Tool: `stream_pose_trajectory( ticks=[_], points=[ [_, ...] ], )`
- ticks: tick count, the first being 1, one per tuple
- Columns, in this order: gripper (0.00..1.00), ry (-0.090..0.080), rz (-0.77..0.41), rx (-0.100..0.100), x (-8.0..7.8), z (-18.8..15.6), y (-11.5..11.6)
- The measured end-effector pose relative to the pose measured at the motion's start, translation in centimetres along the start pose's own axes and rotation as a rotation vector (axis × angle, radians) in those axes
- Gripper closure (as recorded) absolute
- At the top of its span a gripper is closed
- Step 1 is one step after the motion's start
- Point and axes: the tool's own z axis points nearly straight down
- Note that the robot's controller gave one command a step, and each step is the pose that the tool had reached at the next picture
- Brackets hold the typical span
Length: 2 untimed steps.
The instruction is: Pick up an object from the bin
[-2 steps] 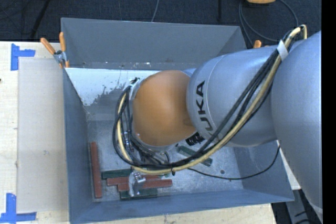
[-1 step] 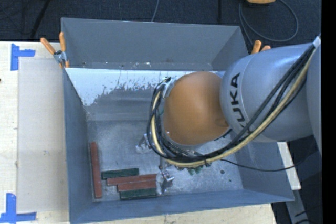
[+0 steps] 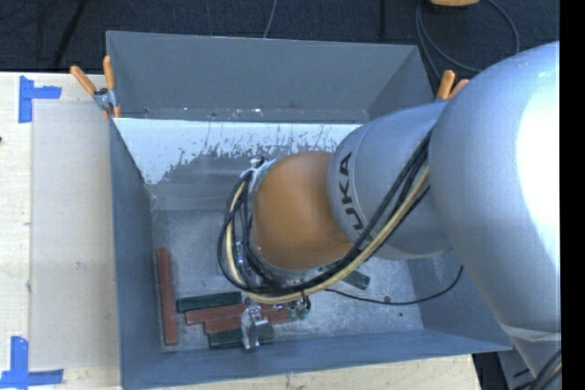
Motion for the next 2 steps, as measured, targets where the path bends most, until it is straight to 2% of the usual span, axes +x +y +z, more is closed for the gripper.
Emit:
stream_pose_trajectory(
  ticks=[1,2],
  points=[
    [1.0,-0.017,0.012,-0.004,-0.45,-0.14,0.24],
    [1.0,-0.017,0.012,-0.004,-0.45,-0.14,0.24]
  ],
)
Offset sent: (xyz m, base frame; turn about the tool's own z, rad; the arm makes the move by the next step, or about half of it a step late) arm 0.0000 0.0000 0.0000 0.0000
